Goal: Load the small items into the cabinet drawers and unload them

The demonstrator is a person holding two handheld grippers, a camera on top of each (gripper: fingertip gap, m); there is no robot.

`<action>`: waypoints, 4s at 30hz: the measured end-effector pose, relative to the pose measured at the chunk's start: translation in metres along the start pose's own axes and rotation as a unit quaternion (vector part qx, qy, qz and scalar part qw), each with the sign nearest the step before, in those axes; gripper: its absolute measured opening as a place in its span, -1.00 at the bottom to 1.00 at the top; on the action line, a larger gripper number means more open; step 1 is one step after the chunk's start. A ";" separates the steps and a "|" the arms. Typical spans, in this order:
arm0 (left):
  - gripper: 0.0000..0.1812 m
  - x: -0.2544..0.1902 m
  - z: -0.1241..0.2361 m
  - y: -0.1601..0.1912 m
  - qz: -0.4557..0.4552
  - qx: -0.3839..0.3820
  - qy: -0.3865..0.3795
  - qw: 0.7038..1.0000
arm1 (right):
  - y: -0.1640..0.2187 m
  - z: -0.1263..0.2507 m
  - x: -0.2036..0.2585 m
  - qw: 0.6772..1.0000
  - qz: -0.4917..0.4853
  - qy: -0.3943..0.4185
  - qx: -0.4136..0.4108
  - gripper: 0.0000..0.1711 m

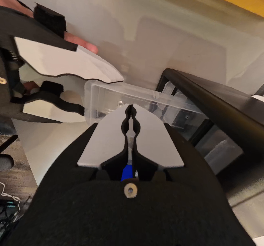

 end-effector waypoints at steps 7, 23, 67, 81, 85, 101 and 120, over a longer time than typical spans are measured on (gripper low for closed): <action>-0.33 0.000 0.000 0.000 0.001 0.000 0.000 1.000 | 0.003 0.007 0.010 1.000 -0.023 -0.015 0.007 -0.70; -0.33 0.000 0.000 -0.001 -0.003 0.000 -0.001 1.000 | -0.002 -0.011 0.018 0.998 0.032 -0.040 0.048 -1.00; -0.33 -0.001 0.013 0.004 -0.006 0.000 0.002 1.000 | 0.020 0.080 0.046 0.966 0.052 0.016 -0.254 -0.84; -0.35 0.007 0.012 -0.043 0.007 0.051 0.067 0.996 | 0.040 0.100 0.019 0.938 0.013 0.041 -0.343 -0.82; -0.35 0.013 0.009 -0.042 0.026 0.063 0.070 0.995 | 0.047 0.101 0.019 0.933 -0.001 0.042 -0.356 -0.82; -0.35 0.009 0.030 -0.008 -0.017 0.021 0.069 0.997 | 0.030 0.061 0.041 0.953 0.016 0.032 -0.301 -0.81; -0.35 0.002 0.022 -0.020 -0.015 -0.003 0.051 0.999 | -0.003 0.018 0.025 0.989 -0.023 -0.141 -0.048 -0.76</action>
Point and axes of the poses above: each gripper's, where its closed fingertips meet, z back along the fingers, y out of its underside, x = y × z across the jaws, the point moved 2 cm from there along z, back along the fingers, and after that the axes turned 1 degree about x, right-handed, at the moved point
